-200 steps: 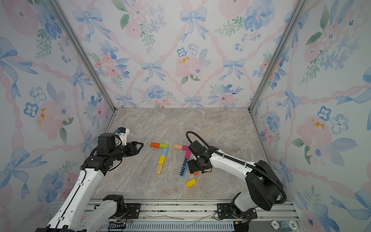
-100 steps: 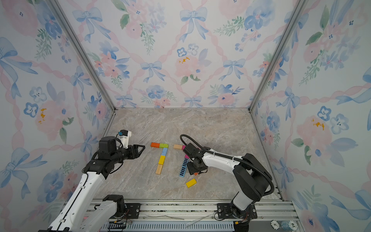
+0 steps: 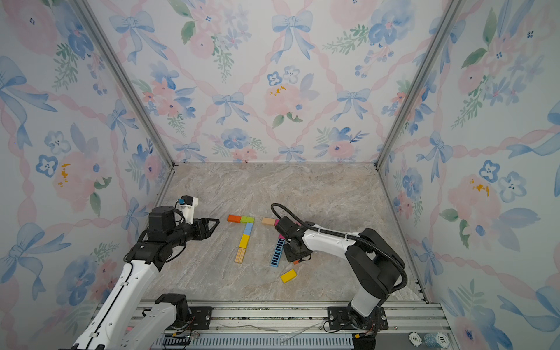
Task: Assemble the number 7 with building blocks
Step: Pick up the building block from the center of the board, then assemble the building block at the center of the board.
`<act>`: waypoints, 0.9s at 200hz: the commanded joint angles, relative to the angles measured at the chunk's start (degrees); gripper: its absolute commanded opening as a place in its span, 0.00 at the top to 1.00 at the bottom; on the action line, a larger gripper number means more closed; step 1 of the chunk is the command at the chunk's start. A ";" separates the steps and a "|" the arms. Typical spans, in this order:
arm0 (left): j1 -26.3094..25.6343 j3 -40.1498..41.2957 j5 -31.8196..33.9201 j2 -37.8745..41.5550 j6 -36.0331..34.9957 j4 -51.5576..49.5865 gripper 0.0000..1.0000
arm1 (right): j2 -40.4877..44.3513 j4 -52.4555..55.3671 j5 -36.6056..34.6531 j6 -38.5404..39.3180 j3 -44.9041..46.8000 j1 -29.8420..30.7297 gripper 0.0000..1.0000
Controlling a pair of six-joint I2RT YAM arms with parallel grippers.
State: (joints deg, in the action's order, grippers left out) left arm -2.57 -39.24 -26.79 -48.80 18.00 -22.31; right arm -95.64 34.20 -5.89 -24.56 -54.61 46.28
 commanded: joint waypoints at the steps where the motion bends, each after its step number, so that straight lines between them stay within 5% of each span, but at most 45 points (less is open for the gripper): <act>1: 0.37 0.88 -1.25 0.31 -0.95 1.09 0.38 | -0.87 0.18 -1.15 -2.87 0.09 0.34 0.58; 47: 0.37 0.96 -1.34 0.51 -0.86 1.17 0.38 | 5.22 3.87 -3.79 -9.39 0.01 0.22 0.73; 128: 0.28 1.19 -0.36 1.69 -0.43 1.11 0.37 | 32.31 10.93 -6.58 -27.75 12.13 -4.12 0.72; 180: 0.28 1.34 -0.30 1.64 -0.42 1.11 0.37 | 33.32 5.83 -2.99 -30.28 19.24 -7.35 0.73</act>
State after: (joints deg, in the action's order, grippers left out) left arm -2.57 -38.76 -27.03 -47.66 18.00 -22.15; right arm -61.21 42.02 -10.44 -52.12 -37.01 39.40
